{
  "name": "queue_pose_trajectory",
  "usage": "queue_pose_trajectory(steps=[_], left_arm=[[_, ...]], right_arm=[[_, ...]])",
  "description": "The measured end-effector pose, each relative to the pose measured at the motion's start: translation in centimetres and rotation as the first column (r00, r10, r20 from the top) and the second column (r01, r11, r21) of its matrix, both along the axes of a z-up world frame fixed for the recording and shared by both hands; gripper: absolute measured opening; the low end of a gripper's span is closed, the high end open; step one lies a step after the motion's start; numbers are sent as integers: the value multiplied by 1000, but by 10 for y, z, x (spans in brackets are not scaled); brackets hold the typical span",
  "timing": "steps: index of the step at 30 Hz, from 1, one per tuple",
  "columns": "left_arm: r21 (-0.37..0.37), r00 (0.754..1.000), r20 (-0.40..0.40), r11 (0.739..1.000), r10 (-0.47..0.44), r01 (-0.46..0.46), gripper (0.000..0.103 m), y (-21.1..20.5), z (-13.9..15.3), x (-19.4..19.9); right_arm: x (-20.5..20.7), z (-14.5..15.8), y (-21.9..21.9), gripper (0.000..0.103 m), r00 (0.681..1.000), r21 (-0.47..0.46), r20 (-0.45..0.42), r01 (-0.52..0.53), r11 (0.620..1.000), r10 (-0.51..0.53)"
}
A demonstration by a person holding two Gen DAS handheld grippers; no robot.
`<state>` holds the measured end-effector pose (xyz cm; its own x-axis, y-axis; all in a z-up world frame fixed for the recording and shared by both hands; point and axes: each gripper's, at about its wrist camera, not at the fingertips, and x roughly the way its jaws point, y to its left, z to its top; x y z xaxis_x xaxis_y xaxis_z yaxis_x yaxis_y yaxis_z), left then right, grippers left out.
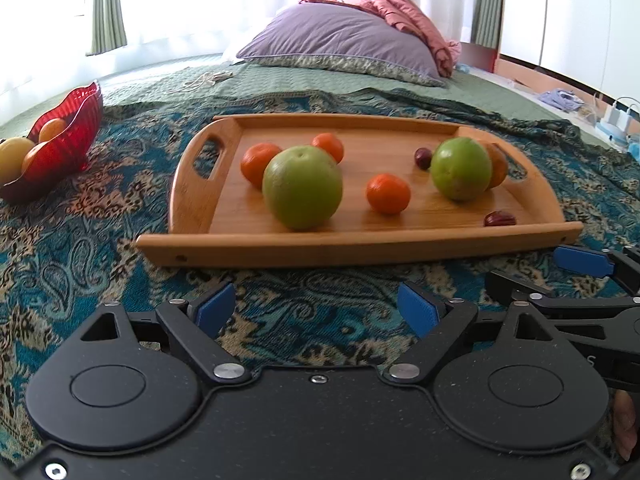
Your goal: Organize fruits
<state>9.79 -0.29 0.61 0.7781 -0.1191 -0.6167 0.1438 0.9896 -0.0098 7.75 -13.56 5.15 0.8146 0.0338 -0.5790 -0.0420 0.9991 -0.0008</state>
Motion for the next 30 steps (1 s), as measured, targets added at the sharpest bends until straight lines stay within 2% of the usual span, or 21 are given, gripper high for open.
queue_pose_trajectory(steps=[8, 13, 18, 30], left_arm=[[19, 1000, -15, 1000, 17, -17, 94, 6, -10, 2], [25, 1000, -15, 999, 21, -20, 98, 4, -14, 2], [14, 999, -23, 999, 35, -35, 102, 7, -17, 5], [8, 999, -19, 999, 36, -36, 103, 8, -19, 5]], right_arm=[[-1, -9, 7, 91, 1000, -37, -7, -15, 999, 15], [1, -12, 3, 99, 1000, -15, -21, -1, 1000, 1], [3, -14, 1, 102, 999, -6, -38, 11, 1000, -12], [6, -16, 0, 103, 998, -4, -54, 15, 1000, -15]])
